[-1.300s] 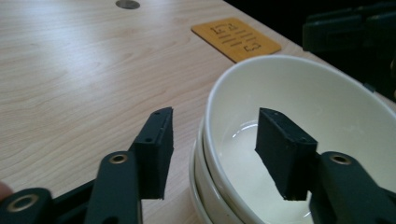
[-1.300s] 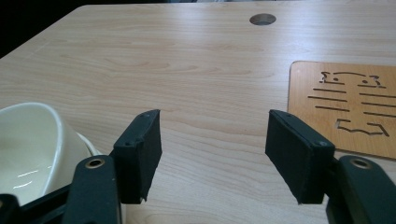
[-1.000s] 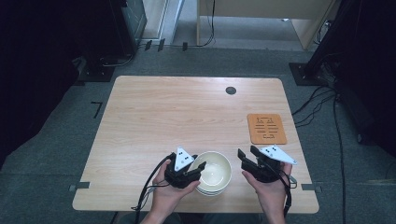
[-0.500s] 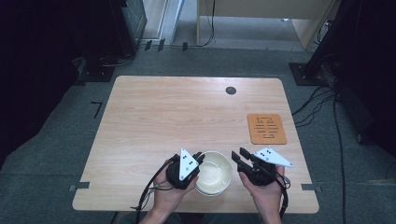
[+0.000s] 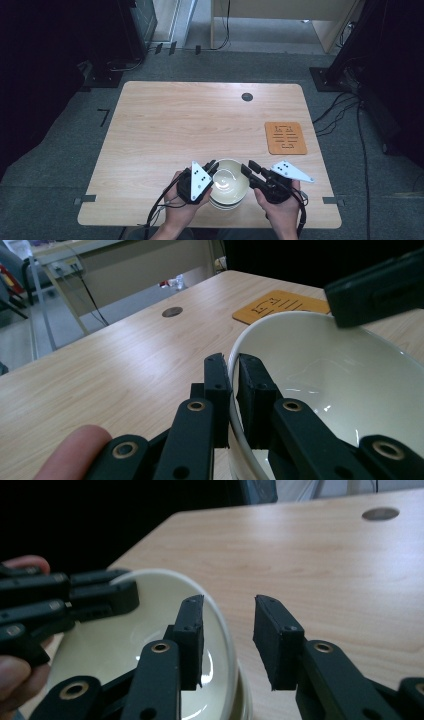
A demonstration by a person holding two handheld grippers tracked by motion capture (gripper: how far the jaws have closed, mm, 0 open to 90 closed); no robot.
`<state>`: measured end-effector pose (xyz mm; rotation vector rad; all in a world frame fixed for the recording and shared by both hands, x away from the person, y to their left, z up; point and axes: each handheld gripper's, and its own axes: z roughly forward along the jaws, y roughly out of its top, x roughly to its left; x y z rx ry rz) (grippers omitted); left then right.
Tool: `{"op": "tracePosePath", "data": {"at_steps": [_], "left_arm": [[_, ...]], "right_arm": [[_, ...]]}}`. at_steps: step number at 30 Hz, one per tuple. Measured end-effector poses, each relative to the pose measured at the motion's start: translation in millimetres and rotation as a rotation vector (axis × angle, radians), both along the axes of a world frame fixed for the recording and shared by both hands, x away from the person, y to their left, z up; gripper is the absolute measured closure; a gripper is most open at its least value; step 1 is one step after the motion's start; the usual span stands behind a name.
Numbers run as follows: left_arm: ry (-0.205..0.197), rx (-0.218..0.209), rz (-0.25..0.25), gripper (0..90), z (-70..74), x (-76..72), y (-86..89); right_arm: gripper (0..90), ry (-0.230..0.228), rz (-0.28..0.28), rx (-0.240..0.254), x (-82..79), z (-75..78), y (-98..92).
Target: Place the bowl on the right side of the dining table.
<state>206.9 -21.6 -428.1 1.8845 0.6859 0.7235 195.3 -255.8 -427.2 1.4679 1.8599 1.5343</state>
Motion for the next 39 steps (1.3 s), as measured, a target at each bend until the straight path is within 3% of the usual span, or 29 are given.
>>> {"op": "tracePosePath", "data": {"at_steps": [4, 10, 15, 21, 24, 25, 26, 28, 31, 34, 37, 39], "left_arm": [[-0.027, -0.013, 0.005, 84.4, 2.3, -2.2, 0.1], [-0.070, -0.032, 0.008, 84.5, 7.7, -6.2, 2.7], [-0.072, -0.043, 0.000, 84.3, 5.5, -9.2, 2.9], [-0.049, -0.061, 0.008, 84.6, 1.7, -10.2, 4.4], [-0.008, -0.116, -0.008, 83.9, 4.8, -8.5, 8.6], [-0.008, -0.116, -0.008, 83.1, 4.8, -8.5, 8.6], [0.014, -0.148, -0.018, 79.6, 6.7, -7.4, 11.7], [0.033, -0.191, -0.003, 72.2, 11.3, -6.8, 17.1], [0.065, -0.244, -0.021, 59.6, 16.5, -6.2, 24.1], [0.115, -0.287, -0.043, 39.9, 19.5, -4.4, 30.2], [0.152, -0.322, -0.024, 16.5, 20.1, -1.2, 37.2], [0.163, -0.332, -0.008, 7.5, 19.6, 0.6, 42.0]], "right_arm": [[69.1, 0.070, -0.006, -0.060, 2.8, -7.9, 9.2], [73.5, 0.153, -0.014, -0.068, 4.8, -16.9, 16.2], [82.7, 0.160, -0.033, -0.079, 2.9, -18.0, 21.5], [84.5, 0.140, -0.080, -0.094, 1.3, -19.7, 23.2], [84.3, 0.105, -0.095, -0.096, -0.9, -16.8, 23.0], [84.3, 0.105, -0.095, -0.096, -0.9, -16.8, 23.0], [84.2, 0.069, -0.111, -0.110, -3.2, -13.9, 22.9], [84.2, 0.053, -0.128, -0.112, -4.5, -12.0, 21.9], [84.1, 0.036, -0.136, -0.103, -5.1, -10.1, 18.1], [83.9, 0.018, -0.153, -0.105, -6.2, -8.2, 15.4], [83.7, 0.007, -0.170, -0.106, -6.6, -6.4, 12.7], [83.6, -0.003, -0.182, -0.109, -7.1, -5.4, 11.2]]}}
